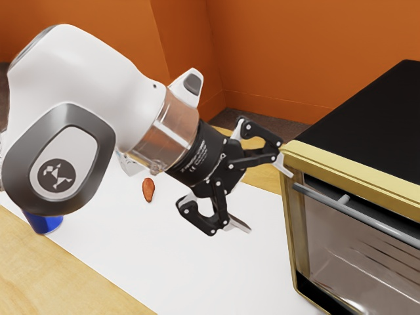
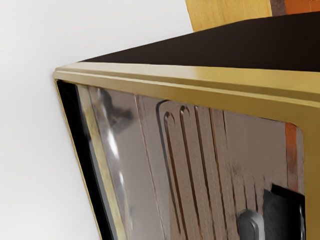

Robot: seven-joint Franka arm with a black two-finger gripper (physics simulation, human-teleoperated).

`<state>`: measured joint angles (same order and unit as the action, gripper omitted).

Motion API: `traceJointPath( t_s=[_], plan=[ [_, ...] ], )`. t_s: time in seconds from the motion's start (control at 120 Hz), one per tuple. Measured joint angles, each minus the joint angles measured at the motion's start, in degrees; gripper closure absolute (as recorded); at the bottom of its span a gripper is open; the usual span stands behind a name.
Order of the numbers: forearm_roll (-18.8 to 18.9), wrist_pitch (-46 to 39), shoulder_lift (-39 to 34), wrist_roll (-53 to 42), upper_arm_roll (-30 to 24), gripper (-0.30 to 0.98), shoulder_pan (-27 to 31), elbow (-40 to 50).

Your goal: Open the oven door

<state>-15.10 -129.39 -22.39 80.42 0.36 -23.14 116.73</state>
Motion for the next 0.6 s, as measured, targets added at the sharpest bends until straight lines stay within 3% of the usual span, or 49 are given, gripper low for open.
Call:
traceJointPath(
  t_s=[0.6],
  plan=[
    [-0.2, -2.5, 3.6, 0.2, -0.8, 0.0, 0.0, -0.3]
  ],
)
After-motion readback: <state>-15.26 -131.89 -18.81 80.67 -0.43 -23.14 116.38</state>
